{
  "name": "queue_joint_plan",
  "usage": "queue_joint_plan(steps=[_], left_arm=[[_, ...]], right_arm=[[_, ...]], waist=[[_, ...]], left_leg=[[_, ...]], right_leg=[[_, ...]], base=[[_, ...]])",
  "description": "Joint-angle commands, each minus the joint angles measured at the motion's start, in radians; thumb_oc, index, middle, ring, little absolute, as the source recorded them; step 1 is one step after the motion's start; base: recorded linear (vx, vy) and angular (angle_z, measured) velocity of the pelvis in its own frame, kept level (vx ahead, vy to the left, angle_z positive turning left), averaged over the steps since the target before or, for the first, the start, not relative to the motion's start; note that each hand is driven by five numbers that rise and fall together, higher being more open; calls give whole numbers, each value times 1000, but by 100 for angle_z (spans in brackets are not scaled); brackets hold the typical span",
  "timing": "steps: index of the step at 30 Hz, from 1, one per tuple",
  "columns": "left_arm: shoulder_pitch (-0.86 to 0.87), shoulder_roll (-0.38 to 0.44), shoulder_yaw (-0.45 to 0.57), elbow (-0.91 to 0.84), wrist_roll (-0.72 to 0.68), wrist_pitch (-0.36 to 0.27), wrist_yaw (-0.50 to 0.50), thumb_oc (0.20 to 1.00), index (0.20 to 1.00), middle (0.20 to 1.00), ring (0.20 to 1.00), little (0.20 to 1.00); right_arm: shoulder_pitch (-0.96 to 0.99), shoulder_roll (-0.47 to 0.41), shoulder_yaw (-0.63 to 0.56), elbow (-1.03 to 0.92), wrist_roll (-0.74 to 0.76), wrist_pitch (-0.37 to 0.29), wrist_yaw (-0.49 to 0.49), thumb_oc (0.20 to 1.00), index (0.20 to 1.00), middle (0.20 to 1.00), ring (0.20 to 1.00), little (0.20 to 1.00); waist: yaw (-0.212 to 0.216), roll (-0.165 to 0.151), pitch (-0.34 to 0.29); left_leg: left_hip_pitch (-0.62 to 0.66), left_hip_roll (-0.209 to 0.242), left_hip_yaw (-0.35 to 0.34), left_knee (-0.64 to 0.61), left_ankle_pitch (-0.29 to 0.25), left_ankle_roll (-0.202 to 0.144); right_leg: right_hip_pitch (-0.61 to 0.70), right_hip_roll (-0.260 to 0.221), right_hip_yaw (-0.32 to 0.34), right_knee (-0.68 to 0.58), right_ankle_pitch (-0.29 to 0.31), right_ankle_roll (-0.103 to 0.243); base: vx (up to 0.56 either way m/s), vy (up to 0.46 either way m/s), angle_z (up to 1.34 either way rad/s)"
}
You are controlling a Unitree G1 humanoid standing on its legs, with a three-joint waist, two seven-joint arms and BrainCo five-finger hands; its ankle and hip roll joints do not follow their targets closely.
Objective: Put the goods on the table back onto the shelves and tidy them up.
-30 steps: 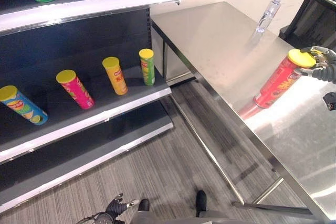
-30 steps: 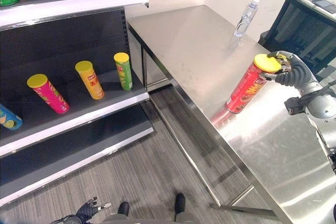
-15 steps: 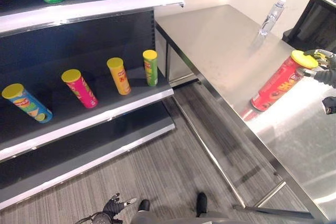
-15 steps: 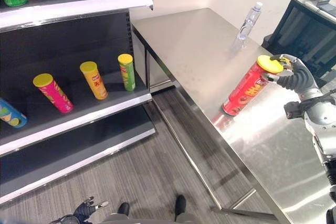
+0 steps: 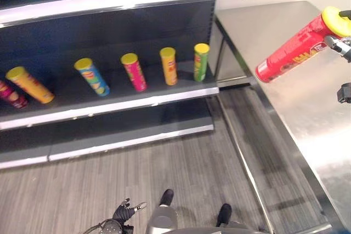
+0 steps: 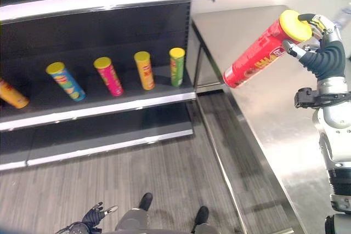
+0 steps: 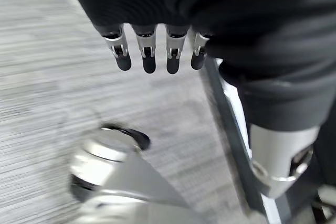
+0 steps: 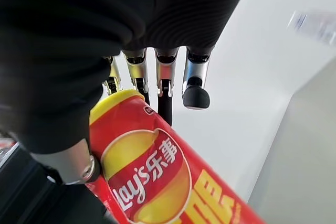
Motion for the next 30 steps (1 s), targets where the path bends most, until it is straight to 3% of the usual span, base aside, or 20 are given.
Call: queue_joint_plan(steps=[1, 3, 7, 10, 11, 12, 16, 17, 18, 21, 22, 23, 26, 30], left_arm=[[-43, 65, 1, 0, -23, -21, 20, 1000, 1000, 1000, 1000, 1000], [-37, 64, 7, 4, -22, -29, 32, 1000, 1000, 1000, 1000, 1000], [-26, 59, 3, -3, -17, -33, 36, 1000, 1000, 1000, 1000, 1000], [-39, 56, -10, -2, -2, -34, 32, 1000, 1000, 1000, 1000, 1000], [-47, 63, -19, -8, 15, -34, 31, 1000, 1000, 1000, 1000, 1000], [-48, 64, -19, -7, 15, -34, 31, 1000, 1000, 1000, 1000, 1000], [-59, 94, 6, 1, 27, -32, 37, 1000, 1000, 1000, 1000, 1000], [-60, 95, 7, 2, 27, -32, 37, 1000, 1000, 1000, 1000, 1000], [-66, 111, 19, 0, 20, -32, 39, 1000, 1000, 1000, 1000, 1000], [-61, 124, 24, -3, 20, -29, 33, 1000, 1000, 1000, 1000, 1000], [-53, 130, 21, -6, 21, -27, 29, 1000, 1000, 1000, 1000, 1000], [-53, 130, 21, -6, 21, -26, 29, 1000, 1000, 1000, 1000, 1000], [-38, 122, 10, -19, 16, -23, 12, 1000, 1000, 1000, 1000, 1000], [-30, 109, 6, -25, 5, -25, 1, 1000, 1000, 1000, 1000, 1000]], right_arm=[[-58, -17, -75, -80, 4, -76, -29, 200, 200, 200, 200, 200], [-72, -34, -56, -71, 18, -75, -14, 200, 200, 200, 200, 200], [-61, -41, -57, -77, 20, -69, -3, 200, 200, 200, 200, 200], [-42, -41, -83, -77, 10, -68, -11, 200, 200, 200, 200, 200], [-27, -28, -99, -78, -9, -61, -24, 200, 200, 200, 200, 200], [-26, -27, -101, -79, -10, -60, -24, 200, 200, 200, 200, 200], [-12, 4, -113, -104, -62, -49, -48, 200, 200, 200, 200, 200], [-12, 5, -112, -105, -62, -48, -48, 200, 200, 200, 200, 200], [-18, 15, -105, -107, -60, -53, -50, 200, 200, 200, 200, 200], [-34, 13, -88, -108, -59, -54, -45, 200, 200, 200, 200, 200], [-37, 8, -78, -112, -47, -55, -34, 200, 200, 200, 200, 200], [-37, 7, -79, -111, -47, -56, -34, 200, 200, 200, 200, 200], [-22, -1, -79, -112, -40, -60, -25, 200, 200, 200, 200, 200], [-29, 0, -78, -121, -23, -68, -17, 200, 200, 200, 200, 200]], waist=[[-14, -89, -24], [-32, -83, -34], [-61, -52, -62], [-72, -38, -74], [-80, -41, -73], [-78, -44, -75], [-86, -66, -66], [-85, -68, -65], [-87, -68, -52], [-75, -69, -50], [-62, -67, -57], [-62, -67, -58], [-44, -90, -65], [-41, -110, -62]], left_leg=[[9, 27, 82, 28, -5, -20], [57, 87, 45, 37, -23, -41], [118, 117, 24, -6, -41, -61], [134, 93, 57, -46, -63, -43], [145, 56, 67, -74, -84, -21], [144, 52, 70, -75, -82, -19], [147, -36, 113, -80, -111, 38], [146, -37, 115, -78, -112, 38], [129, -52, 113, -61, -106, 54], [108, -67, 120, -51, -98, 70], [96, -82, 116, -48, -92, 83], [93, -83, 116, -48, -88, 83], [70, -121, 102, -34, -77, 100], [71, -143, 81, -20, -78, 94]], right_leg=[[68, 7, -4, 34, -145, 25], [49, -24, 4, 42, -125, 44], [35, -36, 21, 46, -109, 63], [10, -81, 19, 52, -68, 90], [-23, -121, 30, 51, -23, 113], [-26, -125, 33, 50, -21, 115], [-78, -188, 90, 61, 27, 141], [-81, -189, 94, 65, 25, 141], [-96, -161, 161, 109, 0, 127], [-87, -121, 196, 165, -54, 102], [-57, -65, 201, 210, -121, 81], [-60, -66, 201, 210, -118, 81], [-17, 53, 256, 233, -204, 49], [25, 84, 287, 151, -200, 28]], base=[[-69, 201, 43], [-83, 271, 17], [-40, 317, 4], [-99, 406, -2], [-79, 247, -11], [-120, 375, -11], [-91, 302, -10], [-157, 273, -24], [-95, 116, -16], [-129, 146, -17], [-45, 50, -15], [-56, 69, -10], [-33, 17, 3], [27, -65, 22]])
